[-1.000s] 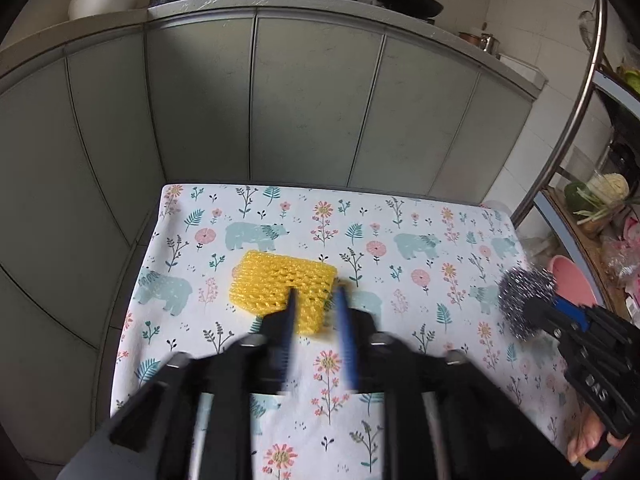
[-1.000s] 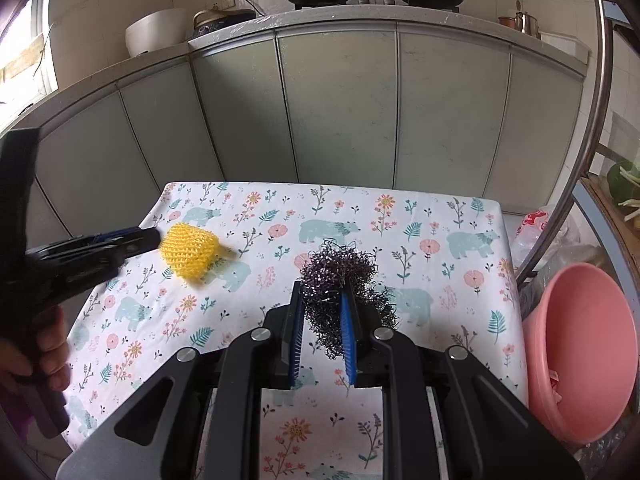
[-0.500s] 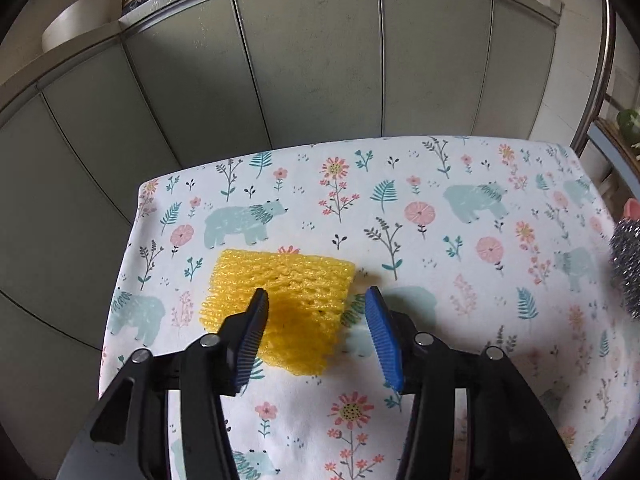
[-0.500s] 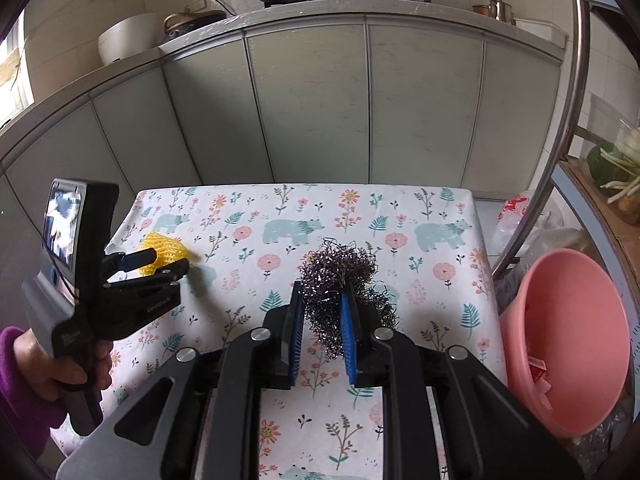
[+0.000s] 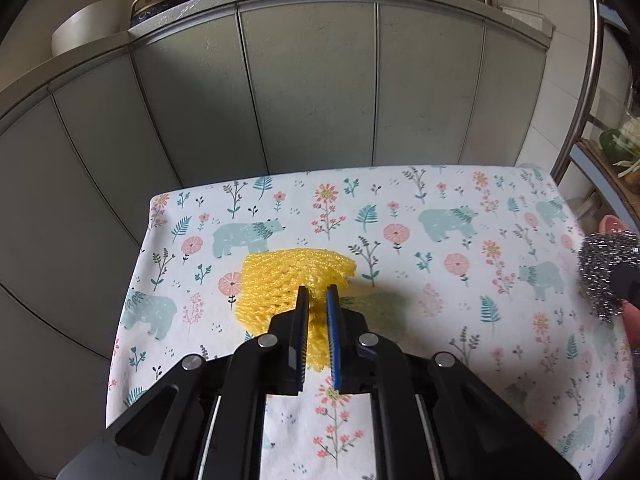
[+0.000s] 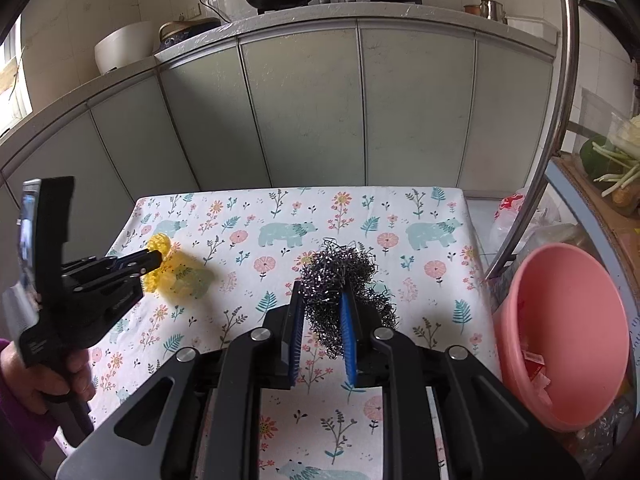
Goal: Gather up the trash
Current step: 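Carry the foam net with the left gripper while the right gripper carries the scrubber to the basin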
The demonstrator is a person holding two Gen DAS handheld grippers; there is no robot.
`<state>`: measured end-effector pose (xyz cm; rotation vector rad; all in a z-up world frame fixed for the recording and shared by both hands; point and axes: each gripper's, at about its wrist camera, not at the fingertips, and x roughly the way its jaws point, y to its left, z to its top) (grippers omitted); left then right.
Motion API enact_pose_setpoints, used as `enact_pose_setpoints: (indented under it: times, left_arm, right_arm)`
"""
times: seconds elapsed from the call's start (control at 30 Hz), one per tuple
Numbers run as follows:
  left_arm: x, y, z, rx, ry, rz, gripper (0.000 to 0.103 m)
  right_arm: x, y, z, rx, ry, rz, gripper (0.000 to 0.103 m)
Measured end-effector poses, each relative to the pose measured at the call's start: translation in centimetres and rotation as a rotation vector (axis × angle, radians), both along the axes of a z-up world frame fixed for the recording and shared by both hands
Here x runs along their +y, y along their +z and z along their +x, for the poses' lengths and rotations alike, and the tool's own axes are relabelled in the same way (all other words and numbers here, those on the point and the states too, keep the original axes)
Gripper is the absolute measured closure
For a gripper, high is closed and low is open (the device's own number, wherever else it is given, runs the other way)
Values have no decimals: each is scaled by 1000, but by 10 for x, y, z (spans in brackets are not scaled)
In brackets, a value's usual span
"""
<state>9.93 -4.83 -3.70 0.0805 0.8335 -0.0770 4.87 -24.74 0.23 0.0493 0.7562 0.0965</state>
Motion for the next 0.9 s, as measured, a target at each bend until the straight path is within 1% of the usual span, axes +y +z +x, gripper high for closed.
enact_pose_setpoints:
  times: [0.23, 0.37, 0.7, 0.9]
  left_arm:
    - [-12, 24, -21, -41, -39, -39, 95]
    - [-23, 35, -30, -59, -68, -56, 95]
    - [-65, 61, -46, -108, -171, -72, 95]
    - [-89, 70, -52, -122, -224, -70, 95]
  right_arm:
    - [-5, 7, -8, -38, -31, -29, 86]
    - [-11, 11, -12, -50, -48, -29, 86]
    - [-30, 14, -23, -67, -95, -27, 86]
    - [-46, 17, -30, -77, -131, -22, 86]
